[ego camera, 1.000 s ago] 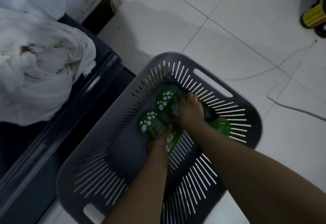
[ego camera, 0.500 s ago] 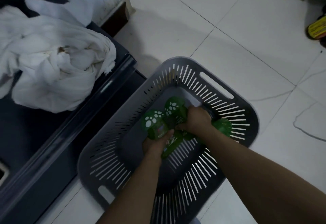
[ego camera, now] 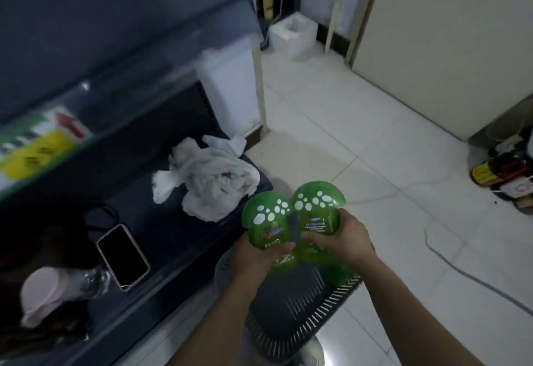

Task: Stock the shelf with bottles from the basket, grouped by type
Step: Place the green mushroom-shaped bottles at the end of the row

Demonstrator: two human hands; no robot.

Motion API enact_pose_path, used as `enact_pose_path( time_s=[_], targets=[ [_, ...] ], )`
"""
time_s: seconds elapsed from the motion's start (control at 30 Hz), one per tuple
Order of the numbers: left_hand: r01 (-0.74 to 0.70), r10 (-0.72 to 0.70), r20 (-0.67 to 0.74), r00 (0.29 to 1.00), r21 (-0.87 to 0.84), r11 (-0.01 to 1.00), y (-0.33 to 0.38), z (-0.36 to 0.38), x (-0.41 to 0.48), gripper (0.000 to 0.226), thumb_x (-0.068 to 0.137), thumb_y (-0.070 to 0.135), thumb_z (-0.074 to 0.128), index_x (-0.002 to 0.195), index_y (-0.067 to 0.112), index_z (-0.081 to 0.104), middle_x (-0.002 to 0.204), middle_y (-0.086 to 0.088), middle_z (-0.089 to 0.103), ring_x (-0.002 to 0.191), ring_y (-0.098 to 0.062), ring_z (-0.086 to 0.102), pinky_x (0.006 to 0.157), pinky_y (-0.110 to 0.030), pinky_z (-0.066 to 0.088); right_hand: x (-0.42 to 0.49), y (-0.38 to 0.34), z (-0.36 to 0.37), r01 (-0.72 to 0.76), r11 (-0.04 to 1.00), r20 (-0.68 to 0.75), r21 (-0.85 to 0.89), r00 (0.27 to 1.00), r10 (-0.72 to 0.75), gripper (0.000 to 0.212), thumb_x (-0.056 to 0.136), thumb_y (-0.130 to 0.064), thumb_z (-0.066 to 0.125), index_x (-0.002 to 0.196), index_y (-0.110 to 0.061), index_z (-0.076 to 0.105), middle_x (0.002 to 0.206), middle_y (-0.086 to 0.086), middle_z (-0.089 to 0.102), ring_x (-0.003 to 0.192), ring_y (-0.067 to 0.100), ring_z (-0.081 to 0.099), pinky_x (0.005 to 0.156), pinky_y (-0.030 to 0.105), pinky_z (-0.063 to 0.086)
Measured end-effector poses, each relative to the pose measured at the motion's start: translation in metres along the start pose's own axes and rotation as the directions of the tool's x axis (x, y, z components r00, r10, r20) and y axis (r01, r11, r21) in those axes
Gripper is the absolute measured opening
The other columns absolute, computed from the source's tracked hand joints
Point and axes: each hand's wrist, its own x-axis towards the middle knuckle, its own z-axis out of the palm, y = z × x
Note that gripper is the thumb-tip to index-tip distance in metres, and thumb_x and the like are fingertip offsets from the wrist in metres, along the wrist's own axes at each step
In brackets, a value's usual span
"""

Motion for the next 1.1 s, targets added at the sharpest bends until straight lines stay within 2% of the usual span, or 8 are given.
enact_pose_path(
  time_s=[0.07, 0.2, 0.37, 0.53, 0.6, 0.73, 0.93, 1.1],
  targets=[
    [-0.082, 0.081, -0.018, 0.997, -0.008, 0.997, 0.031, -0.019, -0.027, 0.033, 0.055, 0.011, 0.089, 0.08, 0.023, 0.07, 0.08, 0.005, 0.074, 0.075, -0.008, 0.069, 0.068, -0.026, 0.058, -0.021, -0.028, -0.023, 0.066, 0.996, -0.029, 0.063, 0.998, -0.064, 0.06, 0.057, -0.046, 0.084, 0.103, -0.017, 0.059, 0.099, 0.001, 0.068, 0.088, 0.018, 0.063, 0.074, 0.025, 0.047],
    [-0.244, 0.242, -0.054, 0.969, -0.048, 0.969, 0.089, -0.059, -0.086, 0.035, 0.055, 0.011, 0.09, 0.078, 0.027, 0.069, 0.079, 0.009, 0.073, 0.077, -0.005, 0.069, 0.068, -0.026, 0.057, -0.065, -0.089, -0.07, 0.195, 0.972, -0.07, 0.134, 0.98, -0.187, 0.059, 0.053, -0.043, 0.087, 0.098, -0.016, 0.061, 0.089, -0.002, 0.069, 0.084, 0.017, 0.066, 0.077, 0.032, 0.054],
    [-0.432, 0.422, -0.13, 0.897, -0.064, 0.899, 0.151, -0.119, -0.154, 0.043, 0.054, 0.013, 0.09, 0.081, 0.032, 0.063, 0.078, 0.019, 0.067, 0.066, 0.012, 0.062, 0.058, -0.007, 0.049, -0.127, -0.17, -0.111, 0.405, 0.88, -0.092, 0.25, 0.914, -0.394, 0.046, 0.054, -0.029, 0.089, 0.086, -0.024, 0.056, 0.082, -0.009, 0.067, 0.076, 0.007, 0.065, 0.069, 0.025, 0.053],
    [-0.552, 0.527, -0.231, 0.818, -0.056, 0.832, 0.19, -0.187, -0.21, 0.038, 0.052, 0.01, 0.09, 0.078, 0.026, 0.067, 0.075, 0.01, 0.073, 0.072, -0.002, 0.069, 0.062, -0.017, 0.054, -0.171, -0.246, -0.123, 0.54, 0.768, -0.06, 0.344, 0.829, -0.556, 0.045, 0.054, -0.022, 0.089, 0.09, -0.019, 0.062, 0.084, -0.002, 0.072, 0.077, 0.014, 0.07, 0.069, 0.032, 0.057],
    [-0.594, 0.563, -0.264, 0.783, -0.05, 0.803, 0.201, -0.216, -0.226, 0.037, 0.053, 0.008, 0.089, 0.08, 0.022, 0.069, 0.075, 0.009, 0.074, 0.072, -0.005, 0.07, 0.059, -0.017, 0.053, -0.185, -0.276, -0.119, 0.572, 0.726, -0.046, 0.381, 0.796, -0.603, 0.047, 0.053, -0.022, 0.09, 0.092, -0.016, 0.063, 0.084, 0.0, 0.073, 0.076, 0.015, 0.071, 0.069, 0.034, 0.058],
    [-0.655, 0.601, -0.352, 0.718, -0.047, 0.754, 0.211, -0.274, -0.242, 0.039, 0.052, 0.006, 0.089, 0.077, 0.023, 0.066, 0.067, 0.016, 0.072, 0.063, 0.002, 0.067, 0.054, -0.012, 0.049, -0.207, -0.329, -0.09, 0.615, 0.652, -0.018, 0.442, 0.733, -0.68, 0.046, 0.055, -0.019, 0.088, 0.093, -0.013, 0.064, 0.085, 0.002, 0.074, 0.077, 0.016, 0.072, 0.07, 0.035, 0.058],
    [-0.714, 0.64, -0.415, 0.647, -0.038, 0.699, 0.2, -0.364, -0.231, 0.038, 0.051, 0.002, 0.089, 0.075, 0.022, 0.068, 0.067, 0.015, 0.072, 0.063, 0.0, 0.067, 0.057, -0.013, 0.05, -0.223, -0.404, -0.016, 0.595, 0.563, 0.008, 0.574, 0.684, -0.73, 0.025, 0.067, -0.009, 0.081, 0.089, -0.009, 0.068, 0.077, 0.0, 0.075, 0.069, 0.009, 0.07, 0.056, 0.016, 0.052],
    [-0.725, 0.654, -0.382, 0.653, -0.067, 0.685, 0.191, -0.409, -0.203, 0.046, 0.048, -0.001, 0.089, 0.085, 0.018, 0.07, 0.079, 0.008, 0.075, 0.072, -0.006, 0.068, 0.064, -0.019, 0.054, -0.215, -0.459, 0.051, 0.52, 0.579, 0.064, 0.628, 0.707, -0.704, 0.02, 0.072, 0.003, 0.074, 0.088, -0.008, 0.069, 0.089, 0.009, 0.073, 0.08, 0.021, 0.07, 0.072, 0.03, 0.058]
  ],
)
